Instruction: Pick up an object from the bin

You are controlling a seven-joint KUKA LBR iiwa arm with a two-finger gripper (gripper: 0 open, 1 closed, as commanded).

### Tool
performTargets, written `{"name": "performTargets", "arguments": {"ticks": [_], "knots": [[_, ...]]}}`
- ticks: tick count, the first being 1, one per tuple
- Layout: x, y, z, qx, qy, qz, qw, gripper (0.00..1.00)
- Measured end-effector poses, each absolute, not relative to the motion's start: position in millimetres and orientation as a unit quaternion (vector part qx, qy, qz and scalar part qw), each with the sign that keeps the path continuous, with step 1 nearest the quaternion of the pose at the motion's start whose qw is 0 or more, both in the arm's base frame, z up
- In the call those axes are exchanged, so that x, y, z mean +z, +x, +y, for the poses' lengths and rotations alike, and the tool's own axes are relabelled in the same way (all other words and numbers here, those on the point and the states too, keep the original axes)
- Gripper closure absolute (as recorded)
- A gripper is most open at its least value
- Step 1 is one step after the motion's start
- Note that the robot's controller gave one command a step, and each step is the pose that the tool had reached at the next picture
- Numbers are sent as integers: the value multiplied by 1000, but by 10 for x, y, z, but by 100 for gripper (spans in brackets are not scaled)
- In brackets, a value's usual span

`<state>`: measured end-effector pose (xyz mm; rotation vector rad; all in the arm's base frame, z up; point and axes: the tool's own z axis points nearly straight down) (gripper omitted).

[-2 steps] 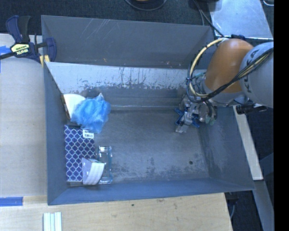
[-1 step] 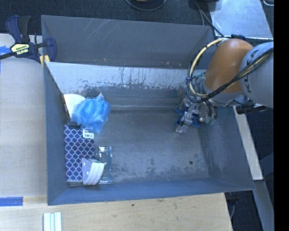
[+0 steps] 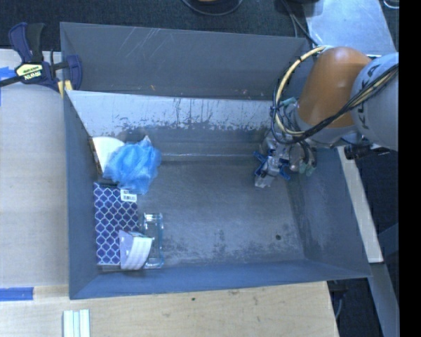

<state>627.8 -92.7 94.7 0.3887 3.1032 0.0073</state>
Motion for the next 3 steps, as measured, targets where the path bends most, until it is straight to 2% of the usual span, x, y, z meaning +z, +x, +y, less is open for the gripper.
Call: {"name": "performTargets", "arguments": {"ticks": [1,2,3], "knots": [[913,6223,-1062,2,141,990,4,100],[1059,6247,-916,3,174,985,9,100],[998,6130,-1144,2,184,983,4,100]]}}
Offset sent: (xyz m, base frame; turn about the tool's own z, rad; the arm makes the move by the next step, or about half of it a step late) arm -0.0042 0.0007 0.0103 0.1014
